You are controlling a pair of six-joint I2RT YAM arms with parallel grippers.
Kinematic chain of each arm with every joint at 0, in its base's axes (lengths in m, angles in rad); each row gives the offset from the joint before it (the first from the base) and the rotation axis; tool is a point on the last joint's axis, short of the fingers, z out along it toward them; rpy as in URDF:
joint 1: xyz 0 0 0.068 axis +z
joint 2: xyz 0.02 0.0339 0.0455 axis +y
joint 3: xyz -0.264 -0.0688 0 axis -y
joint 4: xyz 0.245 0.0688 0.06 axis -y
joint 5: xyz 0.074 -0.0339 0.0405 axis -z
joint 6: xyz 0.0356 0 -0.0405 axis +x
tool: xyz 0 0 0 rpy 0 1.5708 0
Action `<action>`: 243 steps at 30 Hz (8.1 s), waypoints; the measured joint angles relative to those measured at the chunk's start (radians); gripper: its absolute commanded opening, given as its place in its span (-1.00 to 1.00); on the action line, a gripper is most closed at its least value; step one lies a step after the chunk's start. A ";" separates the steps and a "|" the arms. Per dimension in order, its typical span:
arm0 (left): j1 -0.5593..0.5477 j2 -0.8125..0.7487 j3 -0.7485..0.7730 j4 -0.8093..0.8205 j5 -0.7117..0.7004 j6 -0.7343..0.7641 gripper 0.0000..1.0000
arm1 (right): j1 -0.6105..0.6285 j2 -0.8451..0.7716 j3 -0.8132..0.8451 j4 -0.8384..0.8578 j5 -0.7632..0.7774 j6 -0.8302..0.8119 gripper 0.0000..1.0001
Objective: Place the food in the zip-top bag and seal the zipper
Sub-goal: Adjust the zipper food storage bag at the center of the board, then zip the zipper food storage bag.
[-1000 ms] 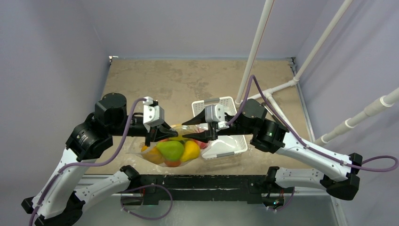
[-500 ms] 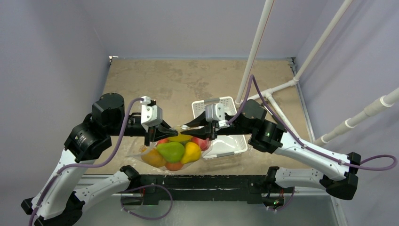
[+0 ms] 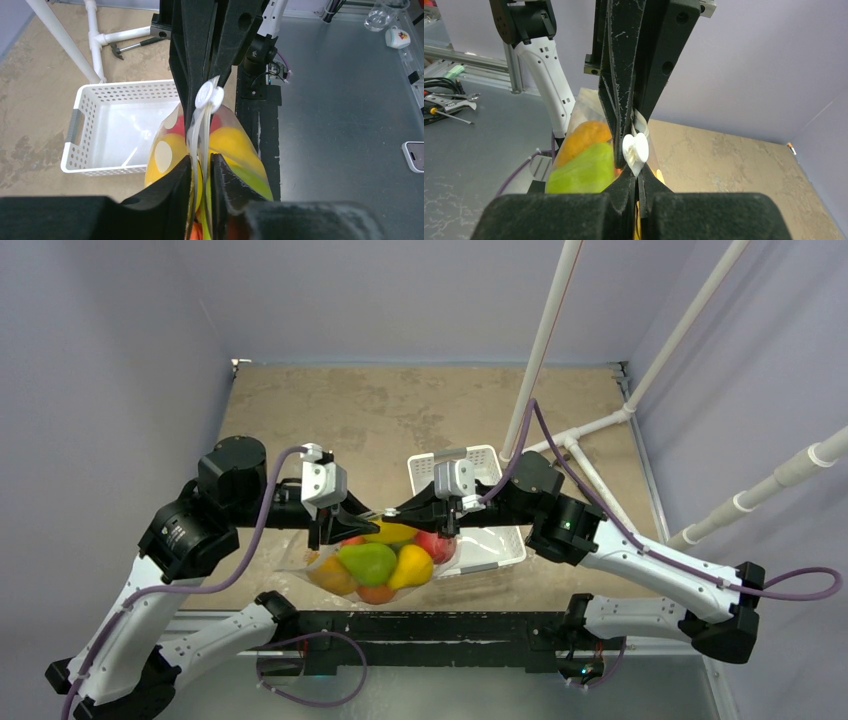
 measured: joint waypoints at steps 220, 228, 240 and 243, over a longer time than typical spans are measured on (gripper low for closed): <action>0.000 0.005 0.059 -0.164 -0.425 -0.091 -1.00 | -0.032 0.010 0.041 0.003 0.955 0.008 -1.00; 0.000 -0.009 0.089 -0.183 -0.476 -0.101 -1.00 | -0.126 0.008 0.037 0.031 0.952 0.008 -1.00; 0.000 0.002 0.088 -0.184 -0.542 -0.120 -0.58 | -0.154 -0.010 0.021 0.047 0.871 -0.014 -1.00; 0.000 0.013 0.085 -0.199 -0.568 -0.121 -0.38 | -0.171 -0.043 0.003 0.060 0.837 -0.038 -1.00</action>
